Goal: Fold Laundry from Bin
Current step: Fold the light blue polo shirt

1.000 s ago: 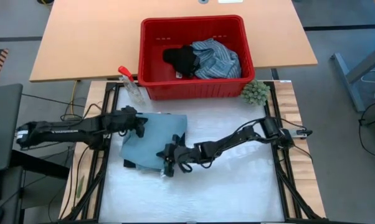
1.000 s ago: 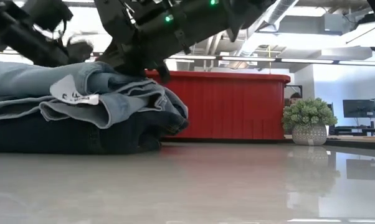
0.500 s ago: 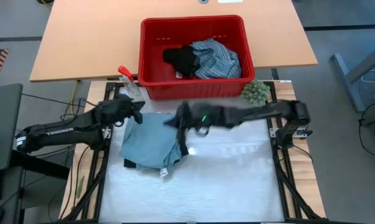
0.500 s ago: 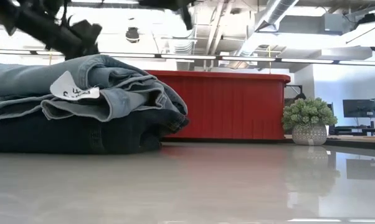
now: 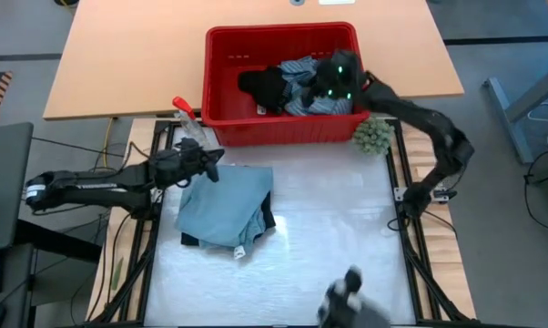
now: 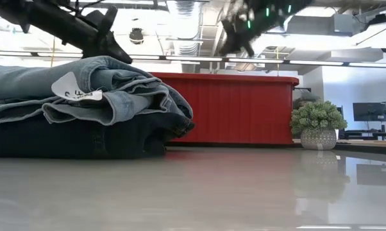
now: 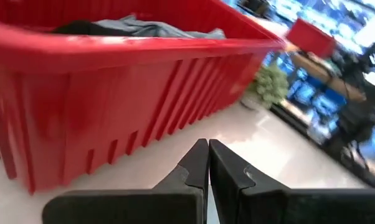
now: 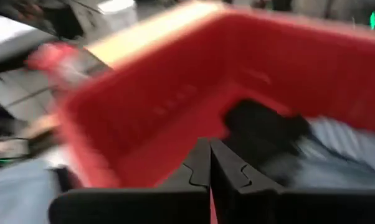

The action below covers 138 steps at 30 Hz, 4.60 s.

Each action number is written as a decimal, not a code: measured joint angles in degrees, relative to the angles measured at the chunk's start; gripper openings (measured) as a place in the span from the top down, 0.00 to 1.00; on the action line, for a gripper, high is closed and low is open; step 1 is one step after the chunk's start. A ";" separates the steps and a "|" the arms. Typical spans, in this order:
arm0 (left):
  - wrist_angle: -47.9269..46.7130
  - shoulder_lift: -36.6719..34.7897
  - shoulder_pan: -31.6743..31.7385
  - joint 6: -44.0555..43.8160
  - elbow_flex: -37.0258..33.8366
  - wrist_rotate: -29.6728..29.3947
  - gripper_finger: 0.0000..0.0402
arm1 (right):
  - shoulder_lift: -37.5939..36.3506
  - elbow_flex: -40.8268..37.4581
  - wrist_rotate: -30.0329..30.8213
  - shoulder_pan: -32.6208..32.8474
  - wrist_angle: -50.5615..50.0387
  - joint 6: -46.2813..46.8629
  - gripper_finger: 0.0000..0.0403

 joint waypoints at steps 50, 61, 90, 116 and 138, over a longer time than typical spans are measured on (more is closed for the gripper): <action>9.95 12.33 6.29 4.68 -0.02 1.63 1.00 | 20.98 50.03 24.81 -7.64 -29.94 -21.44 0.92; 10.28 15.68 6.29 19.03 -0.02 14.22 1.00 | -5.75 49.92 5.08 0.37 -29.07 -2.35 0.91; 20.88 44.95 -30.71 1.69 26.94 1.52 0.83 | -36.06 -24.64 -0.09 59.89 -16.81 14.82 0.92; 2.29 47.17 -29.90 7.69 34.07 4.94 0.67 | -33.08 -30.59 -1.41 62.31 -25.17 16.55 0.41; 16.89 71.94 -24.93 15.06 49.63 36.69 0.67 | -28.14 -20.59 0.92 57.44 -36.73 15.05 0.41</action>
